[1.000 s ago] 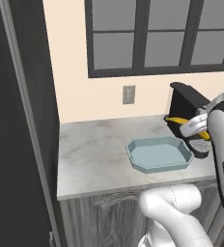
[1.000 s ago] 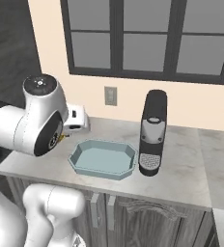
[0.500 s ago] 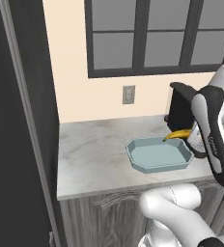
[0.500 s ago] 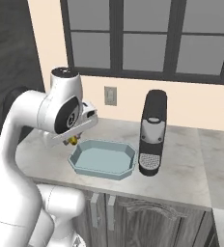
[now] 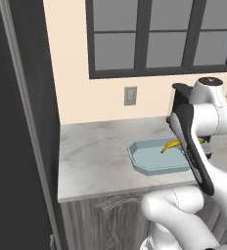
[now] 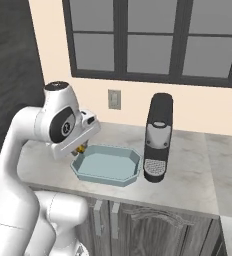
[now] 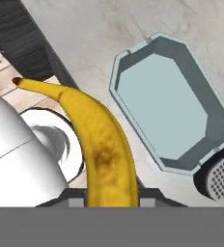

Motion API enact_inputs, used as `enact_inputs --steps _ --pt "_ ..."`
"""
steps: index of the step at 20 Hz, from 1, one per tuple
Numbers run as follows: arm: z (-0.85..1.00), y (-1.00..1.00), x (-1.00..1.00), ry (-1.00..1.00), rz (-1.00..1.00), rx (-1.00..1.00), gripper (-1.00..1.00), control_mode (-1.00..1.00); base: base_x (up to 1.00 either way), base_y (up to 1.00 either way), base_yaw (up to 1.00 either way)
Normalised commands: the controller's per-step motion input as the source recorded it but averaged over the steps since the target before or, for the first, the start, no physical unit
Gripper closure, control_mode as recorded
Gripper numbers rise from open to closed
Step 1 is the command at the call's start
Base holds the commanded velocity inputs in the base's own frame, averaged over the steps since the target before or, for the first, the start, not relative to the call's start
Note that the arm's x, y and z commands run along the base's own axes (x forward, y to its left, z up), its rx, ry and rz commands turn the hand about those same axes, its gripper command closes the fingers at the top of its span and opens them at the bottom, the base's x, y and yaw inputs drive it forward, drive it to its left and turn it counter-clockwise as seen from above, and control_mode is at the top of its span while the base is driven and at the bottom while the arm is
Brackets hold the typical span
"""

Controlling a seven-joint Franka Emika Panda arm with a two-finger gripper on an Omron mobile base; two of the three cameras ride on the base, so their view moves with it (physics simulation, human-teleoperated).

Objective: Pick the apple and banana from the fridge and place them inside the tupperware on the counter.

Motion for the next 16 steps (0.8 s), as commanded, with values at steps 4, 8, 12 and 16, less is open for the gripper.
enact_inputs --steps 4,8,12,16 --pt "-0.41 0.0 0.58 0.0 0.02 0.0 1.0 -1.0 0.0 0.0 0.0" --pt "-0.53 -0.01 0.56 0.0 0.03 -0.02 1.0 -1.0 0.0 0.0 0.0" --pt "-0.53 -0.04 0.57 0.0 0.01 -0.01 1.0 -1.0 0.0 0.0 0.0" --pt "-0.52 -0.09 0.49 0.0 0.0 0.0 1.0 -1.0 0.0 0.0 0.0"
